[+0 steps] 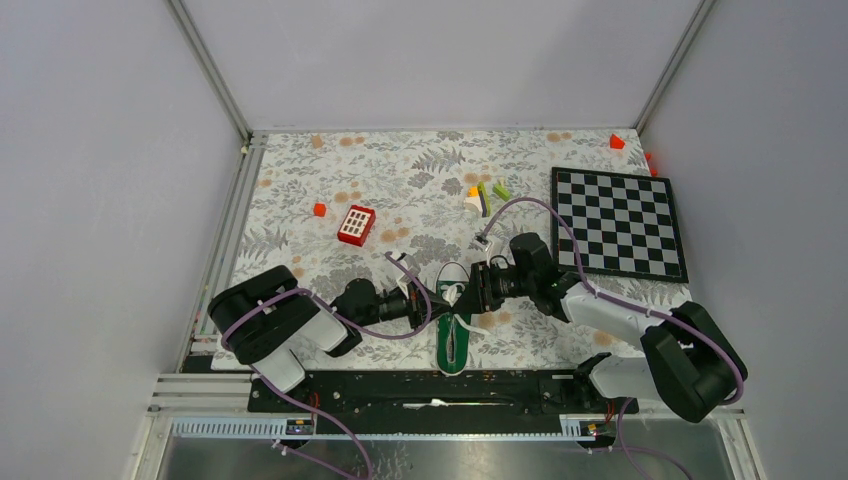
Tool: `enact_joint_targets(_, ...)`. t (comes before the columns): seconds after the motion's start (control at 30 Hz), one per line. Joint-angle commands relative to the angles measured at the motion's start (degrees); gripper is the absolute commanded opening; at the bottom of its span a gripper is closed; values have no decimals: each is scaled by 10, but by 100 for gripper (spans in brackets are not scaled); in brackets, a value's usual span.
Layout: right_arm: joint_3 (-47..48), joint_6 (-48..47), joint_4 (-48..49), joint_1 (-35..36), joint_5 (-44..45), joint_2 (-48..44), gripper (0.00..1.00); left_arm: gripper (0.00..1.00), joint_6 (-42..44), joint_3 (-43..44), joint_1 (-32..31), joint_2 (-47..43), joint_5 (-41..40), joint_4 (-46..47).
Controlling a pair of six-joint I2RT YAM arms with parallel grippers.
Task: Tie the shoes
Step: Cross the shoelace with the shoelace.
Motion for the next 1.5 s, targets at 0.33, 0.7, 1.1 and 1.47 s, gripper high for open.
enact_joint_targets(0.33,-3,8,21,5,22,-23,15,0,2,5,-2,-3,8,35)
enact_joint_targets(0.7,-3,-1,-5,12,85,-38,0,0,-4,2,-3,-11,15,34)
enact_joint_targets(1.1,-31,4,-14,74,270,-101,0,0,-14,0,-3,-14,19,34)
enact_joint_targets(1.47,-25,29,6,113,319,-76,10,0,-21,4,-6,-11,23,34)
